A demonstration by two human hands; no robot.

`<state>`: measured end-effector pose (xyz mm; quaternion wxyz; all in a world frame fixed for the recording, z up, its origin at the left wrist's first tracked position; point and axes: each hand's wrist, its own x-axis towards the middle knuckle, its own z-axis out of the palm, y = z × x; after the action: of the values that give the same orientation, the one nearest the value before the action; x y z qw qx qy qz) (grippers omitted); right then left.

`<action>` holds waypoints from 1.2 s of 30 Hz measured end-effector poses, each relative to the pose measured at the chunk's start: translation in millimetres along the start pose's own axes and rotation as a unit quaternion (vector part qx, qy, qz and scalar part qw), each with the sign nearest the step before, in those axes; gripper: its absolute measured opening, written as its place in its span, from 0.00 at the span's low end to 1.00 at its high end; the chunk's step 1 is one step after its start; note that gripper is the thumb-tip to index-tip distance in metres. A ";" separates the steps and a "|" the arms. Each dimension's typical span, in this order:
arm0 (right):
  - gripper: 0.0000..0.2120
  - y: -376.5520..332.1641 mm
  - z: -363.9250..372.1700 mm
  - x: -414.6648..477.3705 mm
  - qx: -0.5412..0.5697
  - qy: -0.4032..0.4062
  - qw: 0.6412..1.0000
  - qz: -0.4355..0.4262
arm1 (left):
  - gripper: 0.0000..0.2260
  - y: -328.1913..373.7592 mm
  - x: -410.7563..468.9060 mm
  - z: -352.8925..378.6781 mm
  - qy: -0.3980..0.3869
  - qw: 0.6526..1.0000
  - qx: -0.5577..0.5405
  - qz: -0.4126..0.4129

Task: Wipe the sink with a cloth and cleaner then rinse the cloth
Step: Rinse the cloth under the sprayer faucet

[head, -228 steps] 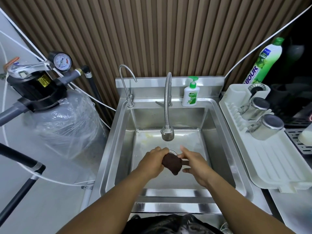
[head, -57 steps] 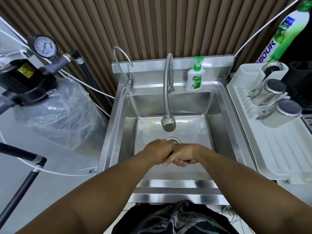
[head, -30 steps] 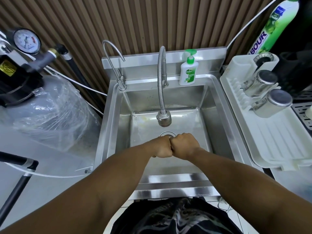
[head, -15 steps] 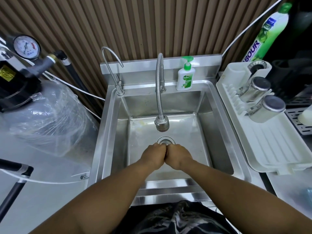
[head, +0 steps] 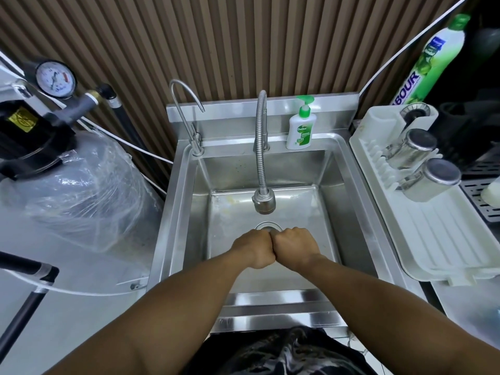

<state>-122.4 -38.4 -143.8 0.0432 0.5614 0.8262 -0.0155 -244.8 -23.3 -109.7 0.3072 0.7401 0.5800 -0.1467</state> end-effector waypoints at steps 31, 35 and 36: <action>0.11 -13.4 -20.5 16.2 0.374 -0.352 0.852 0.098 | 0.11 -33.0 -14.9 27.7 0.204 0.949 0.226 0.084; 0.13 -15.6 -13.9 13.1 0.248 -0.234 0.933 0.114 | 0.10 -21.8 -10.6 16.5 0.156 0.960 0.225 0.055; 0.14 -15.0 -14.4 10.9 0.225 -0.209 0.943 0.125 | 0.11 -20.1 -10.1 14.2 0.143 0.965 0.215 0.049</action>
<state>-141.1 -32.8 -130.7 0.0890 0.6393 0.6970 -0.3124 -264.7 -37.2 -120.6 0.0613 0.8297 0.5355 -0.1454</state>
